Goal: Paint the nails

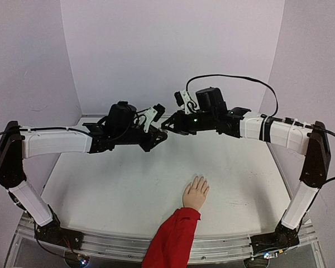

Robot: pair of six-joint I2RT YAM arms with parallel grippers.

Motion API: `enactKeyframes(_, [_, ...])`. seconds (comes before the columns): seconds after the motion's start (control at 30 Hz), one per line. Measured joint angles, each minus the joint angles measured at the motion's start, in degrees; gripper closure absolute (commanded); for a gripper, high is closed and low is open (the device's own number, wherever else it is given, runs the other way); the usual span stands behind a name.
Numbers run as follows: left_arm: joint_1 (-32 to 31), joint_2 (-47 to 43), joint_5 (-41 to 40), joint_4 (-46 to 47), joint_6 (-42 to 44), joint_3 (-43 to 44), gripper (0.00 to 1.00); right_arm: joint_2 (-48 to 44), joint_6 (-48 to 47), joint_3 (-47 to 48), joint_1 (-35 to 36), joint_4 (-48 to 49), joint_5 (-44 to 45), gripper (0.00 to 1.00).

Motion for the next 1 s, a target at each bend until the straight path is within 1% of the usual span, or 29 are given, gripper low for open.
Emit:
enactKeyframes(0.03, [1.29,-0.13,4.74,-0.37,-0.98,-0.02,1.00,-0.31,-3.54,-0.57,-0.48,0.24,-2.99,1.00])
enactKeyframes(0.1, [4.26,-0.33,18.53,-0.66,-2.91,-0.04,1.00,-1.33,-11.63,-2.16,-2.05,1.18,-12.31,1.00])
enactKeyframes(0.13, [5.90,-0.33,27.67,-0.44,-4.17,0.00,1.00,-2.01,-15.78,-3.02,-3.04,1.70,-18.45,1.00])
enactKeyframes(0.23, [8.09,-0.31,46.40,-0.59,-7.48,0.66,1.00,-3.19,-22.36,-3.72,-3.61,2.21,-30.10,1.00])
enactKeyframes(0.3, [8.41,-0.33,52.76,-0.26,-9.01,1.05,1.00,-3.76,-25.27,-3.72,-3.61,2.71,-35.30,1.00])
enactKeyframes(0.33, [8.37,-0.33,54.77,0.07,-9.51,1.09,1.00,-4.02,-26.40,-3.74,-3.56,2.73,-36.85,0.96])
enactKeyframes(0.37, [8.35,-0.33,55.80,0.35,-9.92,1.09,1.00,-4.31,-27.28,-3.91,-3.50,2.71,-37.59,0.85])
enactKeyframes(0.4, [8.22,-0.33,56.06,0.52,-10.16,1.09,1.00,-4.55,-27.91,-4.15,-3.48,2.71,-37.79,0.67])
enactKeyframes(0.43, [8.07,-0.37,55.43,0.61,-10.14,1.01,1.00,-4.79,-28.24,-4.39,-3.48,2.67,-37.44,0.52])
enactKeyframes(0.47, [7.96,-0.48,54.38,0.92,-10.08,0.79,1.00,-4.98,-28.24,-4.52,-3.50,2.54,-36.70,0.44])
enactKeyframes(0.5, [7.72,-0.90,51.12,1.33,-10.03,0.35,1.00,-5.25,-28.33,-4.81,-3.45,2.21,-35.41,0.36])
enactKeyframes(0.53, [7.52,-1.64,46.25,1.81,-9.92,-0.33,1.00,-5.62,-28.22,-5.29,-3.23,1.68,-33.51,0.30])
enactKeyframes(0.57, [7.43,-2.40,42.18,1.97,-9.51,-0.94,1.00,-5.95,-27.93,-5.64,-2.91,1.25,-30.88,0.26])
enactKeyframes(0.67, [5.66,-4.81,26.32,2.27,-6.84,-2.34,1.00,-7.08,-26.40,-6.32,-2.19,-0.07,-22.23,0.20])
enactKeyframes(0.73, [3.91,-5.62,15.61,3.02,-4.74,-2.51,1.00,-8.17,-24.46,-6.71,-1.95,-1.25,-16.35,0.17])
enactKeyframes(0.8, [2.34,-5.90,6.93,3.69,-3.15,-2.51,1.00,-9.22,-21.79,-6.75,-1.79,-1.86,-11.50,0.16])
enactKeyframes(0.9, [0.79,-5.90,-1.84,4.02,-1.90,-2.51,1.00,-10.23,-17.33,-6.64,-1.79,-1.97,-7.13,0.16])
enactKeyframes(1.0, [-0.17,-5.88,-8.66,4.04,-1.22,-2.51,1.00,-10.27,-11.47,-5.66,-1.79,-2.23,-2.73,0.16])
